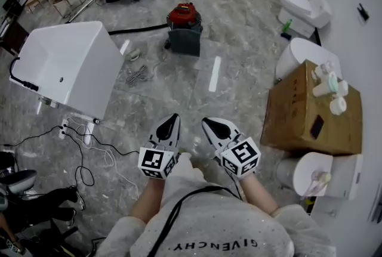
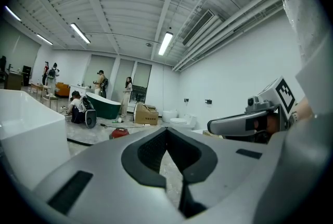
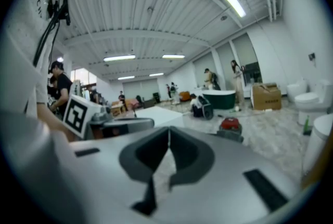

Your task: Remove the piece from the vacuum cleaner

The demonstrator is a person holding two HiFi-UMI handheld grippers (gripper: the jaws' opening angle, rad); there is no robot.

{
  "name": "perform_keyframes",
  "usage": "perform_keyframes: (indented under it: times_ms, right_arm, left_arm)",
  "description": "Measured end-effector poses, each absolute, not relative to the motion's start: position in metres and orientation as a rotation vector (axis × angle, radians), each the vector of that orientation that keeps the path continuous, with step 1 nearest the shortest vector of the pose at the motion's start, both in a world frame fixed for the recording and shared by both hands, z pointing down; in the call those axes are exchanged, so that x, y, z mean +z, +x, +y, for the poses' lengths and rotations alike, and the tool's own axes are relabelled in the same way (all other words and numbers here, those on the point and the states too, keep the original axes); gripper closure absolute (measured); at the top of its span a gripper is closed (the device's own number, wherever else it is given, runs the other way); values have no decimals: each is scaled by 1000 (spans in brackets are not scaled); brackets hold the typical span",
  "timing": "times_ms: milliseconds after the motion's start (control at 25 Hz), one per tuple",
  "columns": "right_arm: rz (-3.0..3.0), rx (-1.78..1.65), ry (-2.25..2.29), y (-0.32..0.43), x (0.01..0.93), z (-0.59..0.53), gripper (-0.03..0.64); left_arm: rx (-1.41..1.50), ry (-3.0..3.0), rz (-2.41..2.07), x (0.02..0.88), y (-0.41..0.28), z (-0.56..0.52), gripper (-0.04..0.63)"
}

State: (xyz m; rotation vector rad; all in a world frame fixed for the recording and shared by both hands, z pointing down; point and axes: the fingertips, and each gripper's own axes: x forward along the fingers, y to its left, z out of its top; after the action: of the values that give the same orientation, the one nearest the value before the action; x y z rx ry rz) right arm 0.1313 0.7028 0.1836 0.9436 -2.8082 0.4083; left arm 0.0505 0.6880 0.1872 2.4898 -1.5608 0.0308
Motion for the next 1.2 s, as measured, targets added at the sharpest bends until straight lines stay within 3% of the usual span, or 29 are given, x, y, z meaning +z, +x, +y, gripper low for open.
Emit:
perform_keyframes:
  times_ms: [520,1200]
  right_arm:
    - [-2767,426,965,101,201,605,603]
    - [-2717,424,1023,24,216,438,603]
  left_arm:
    - [60,2538,-1447,200,30,589,572]
    - [92,2530,-1436,216,-54,425,572]
